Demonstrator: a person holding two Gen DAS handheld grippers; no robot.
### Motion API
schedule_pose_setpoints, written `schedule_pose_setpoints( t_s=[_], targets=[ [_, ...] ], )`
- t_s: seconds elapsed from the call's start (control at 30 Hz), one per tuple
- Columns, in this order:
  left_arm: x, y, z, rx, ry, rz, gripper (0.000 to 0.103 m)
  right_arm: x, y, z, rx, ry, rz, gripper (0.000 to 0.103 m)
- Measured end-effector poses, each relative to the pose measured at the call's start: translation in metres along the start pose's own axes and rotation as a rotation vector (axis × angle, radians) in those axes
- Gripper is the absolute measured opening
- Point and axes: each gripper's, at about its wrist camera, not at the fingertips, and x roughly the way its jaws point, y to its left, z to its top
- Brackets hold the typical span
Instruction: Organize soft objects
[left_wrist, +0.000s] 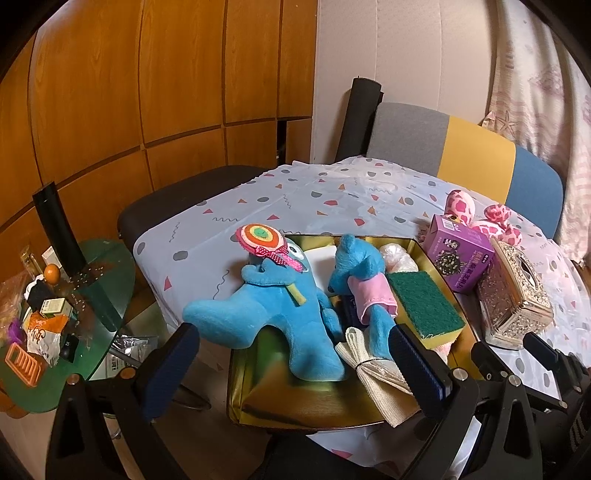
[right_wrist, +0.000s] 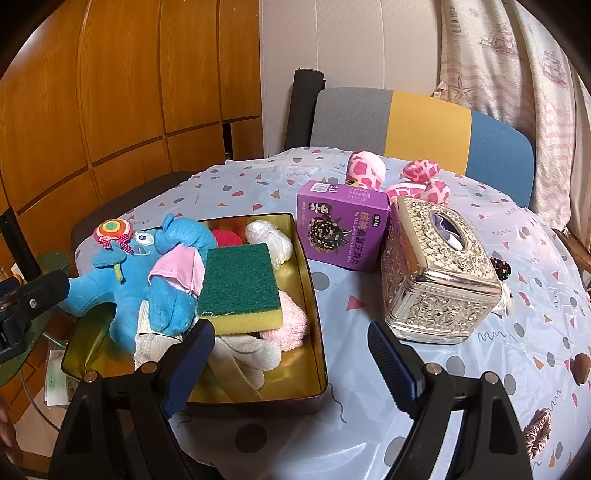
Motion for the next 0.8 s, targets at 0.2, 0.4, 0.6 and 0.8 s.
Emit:
schedule_pose_setpoints(
  t_s=[0.2,0.4,0.6,0.8],
  targets=[
    [-0.001,-0.001,-0.001,0.008,-0.002,-0.001,0.103,-0.001,-0.001,0.000,0.001,0.002,-0.001,0.086],
    [-0.001,-0.005,-0.001,0.024,0.001,-0.002,0.103,-0.002,-0.002,-0.001,0.004,-0.001,-0.002,0.086],
    [0.002,-0.009,-0.003,0.028,0.012,-0.050,0.103,-0.002,-0.004,-0.001,0.006,-0.002,-0.007,0.086],
    [-0.003,-0.014,-0.005,0.067,-0.044,-0.033,0.095,0.001,-0.009,-0.004,0.017,0.006,-0.019,0.086]
  ],
)
